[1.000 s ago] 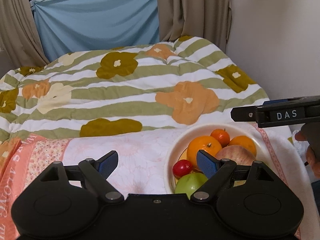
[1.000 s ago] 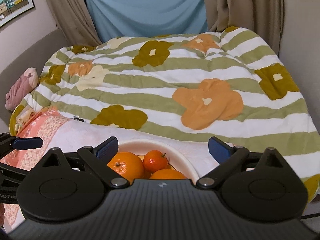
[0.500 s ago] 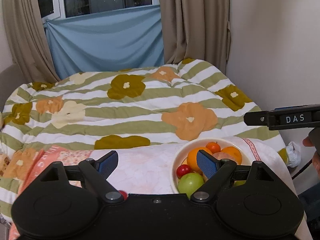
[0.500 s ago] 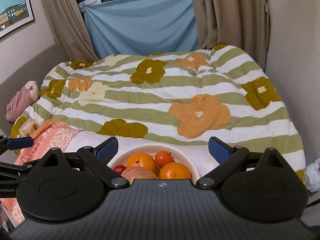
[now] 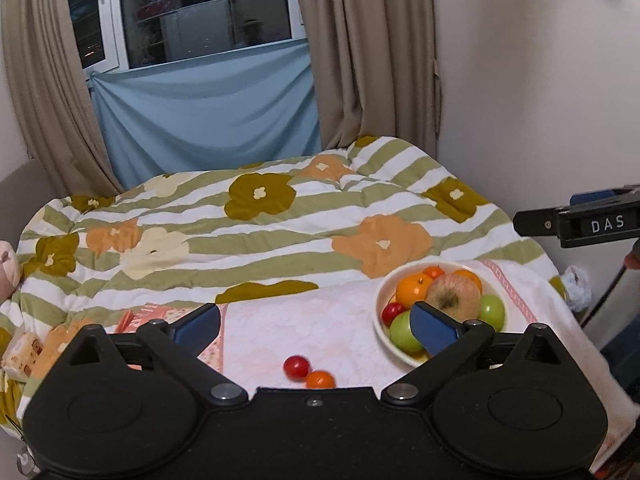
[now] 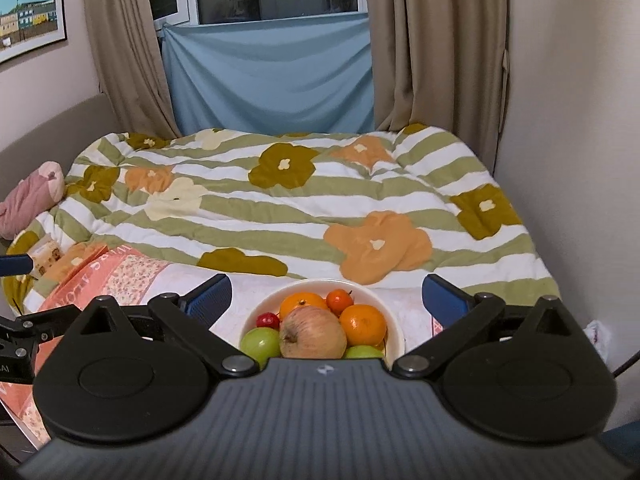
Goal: Organize fruits
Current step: 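Move both tools toward the last tomato and tangerine on the cloth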
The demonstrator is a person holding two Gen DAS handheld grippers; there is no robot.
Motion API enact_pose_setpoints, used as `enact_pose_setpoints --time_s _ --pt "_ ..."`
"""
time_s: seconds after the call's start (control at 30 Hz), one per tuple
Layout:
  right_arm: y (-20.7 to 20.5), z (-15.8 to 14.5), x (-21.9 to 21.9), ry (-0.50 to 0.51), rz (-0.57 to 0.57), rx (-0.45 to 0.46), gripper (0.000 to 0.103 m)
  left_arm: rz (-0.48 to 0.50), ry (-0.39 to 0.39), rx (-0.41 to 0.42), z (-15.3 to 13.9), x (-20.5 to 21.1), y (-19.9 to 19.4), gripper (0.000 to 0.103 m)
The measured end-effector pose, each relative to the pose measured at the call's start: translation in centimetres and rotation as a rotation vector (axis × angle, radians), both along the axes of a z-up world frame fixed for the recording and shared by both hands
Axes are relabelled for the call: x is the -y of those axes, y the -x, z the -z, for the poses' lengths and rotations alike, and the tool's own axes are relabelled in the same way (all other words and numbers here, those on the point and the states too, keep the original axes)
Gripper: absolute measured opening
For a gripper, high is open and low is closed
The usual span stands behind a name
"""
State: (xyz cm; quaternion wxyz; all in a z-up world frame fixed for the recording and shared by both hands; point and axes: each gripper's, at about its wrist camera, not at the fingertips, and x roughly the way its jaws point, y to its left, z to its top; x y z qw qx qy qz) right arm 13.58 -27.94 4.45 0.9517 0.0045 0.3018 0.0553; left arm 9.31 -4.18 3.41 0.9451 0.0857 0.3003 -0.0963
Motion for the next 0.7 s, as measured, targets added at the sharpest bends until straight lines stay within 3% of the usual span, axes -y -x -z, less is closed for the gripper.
enact_pose_setpoints --time_s 0.17,0.43,0.7 --pt "1.3 0.4 -2.7 0.013 -0.004 0.003 0.103 0.035 -0.015 0.002 0.0 -2.7 0.8 0.103" --pt "1.2 1.8 -7.2 -0.031 -0.065 -0.071 0.103 0.066 -0.061 -0.003 0.8 -7.5 -0.6 0.103" --pt "-0.2 4.7 -12.1 -0.025 -0.081 -0.136 0.103 0.225 -0.099 -0.081 3.7 -10.2 -5.0 0.102"
